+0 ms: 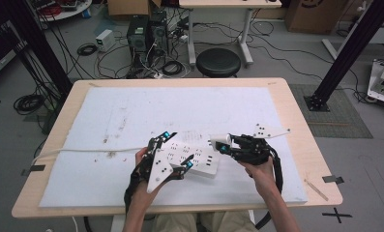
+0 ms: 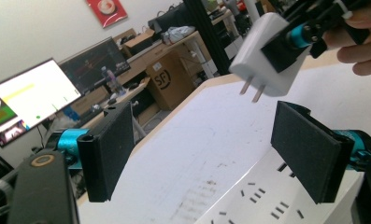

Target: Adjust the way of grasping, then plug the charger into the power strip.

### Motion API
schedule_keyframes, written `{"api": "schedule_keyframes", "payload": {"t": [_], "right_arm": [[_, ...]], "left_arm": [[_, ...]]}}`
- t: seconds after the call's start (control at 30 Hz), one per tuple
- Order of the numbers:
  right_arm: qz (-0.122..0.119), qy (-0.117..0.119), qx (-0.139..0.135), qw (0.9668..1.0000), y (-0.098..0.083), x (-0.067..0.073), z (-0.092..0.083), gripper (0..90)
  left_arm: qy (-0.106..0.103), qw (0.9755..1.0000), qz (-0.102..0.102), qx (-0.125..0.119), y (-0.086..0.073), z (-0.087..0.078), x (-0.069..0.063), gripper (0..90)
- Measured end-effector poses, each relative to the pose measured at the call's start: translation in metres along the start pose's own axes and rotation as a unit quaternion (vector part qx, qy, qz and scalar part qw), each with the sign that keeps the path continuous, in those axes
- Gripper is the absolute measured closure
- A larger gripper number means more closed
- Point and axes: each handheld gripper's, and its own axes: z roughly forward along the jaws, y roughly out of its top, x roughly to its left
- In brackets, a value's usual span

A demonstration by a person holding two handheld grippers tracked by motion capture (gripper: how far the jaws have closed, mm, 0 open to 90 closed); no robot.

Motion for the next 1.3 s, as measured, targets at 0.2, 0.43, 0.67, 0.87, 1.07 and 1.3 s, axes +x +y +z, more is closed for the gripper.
{"api": "schedule_keyframes", "payload": {"t": [0.2, 0.43, 0.67, 0.87, 1.07, 1.3], "right_arm": [[-0.005, -0.025, -0.011, 0.9996, -0.002, -0.003, -0.008, 63.3], [-0.013, -0.051, -0.018, 0.9985, -0.007, -0.004, -0.017, 63.3], [-0.012, -0.061, -0.015, 0.9979, -0.009, -0.006, -0.024, 63.2], [-0.020, -0.074, -0.011, 0.9970, -0.010, -0.005, -0.028, 63.3], [-0.015, -0.079, 0.000, 0.9968, -0.013, -0.009, -0.033, 63.2], [-0.016, -0.071, 0.046, 0.9962, -0.005, -0.012, -0.030, 63.2]], "left_arm": [[0.018, 0.9976, -0.067, 0.007, -0.007, -0.015, 0.018, 21.7], [0.048, 0.9912, -0.122, 0.016, -0.017, -0.033, 0.036, 22.0], [0.076, 0.9845, -0.157, 0.016, -0.024, -0.051, 0.050, 22.5], [0.115, 0.9779, -0.171, 0.033, -0.030, -0.067, 0.057, 22.6], [0.133, 0.9699, -0.194, 0.064, -0.039, -0.078, 0.065, 22.6], [0.139, 0.9617, -0.219, 0.088, -0.052, -0.087, 0.075, 22.6]]}}
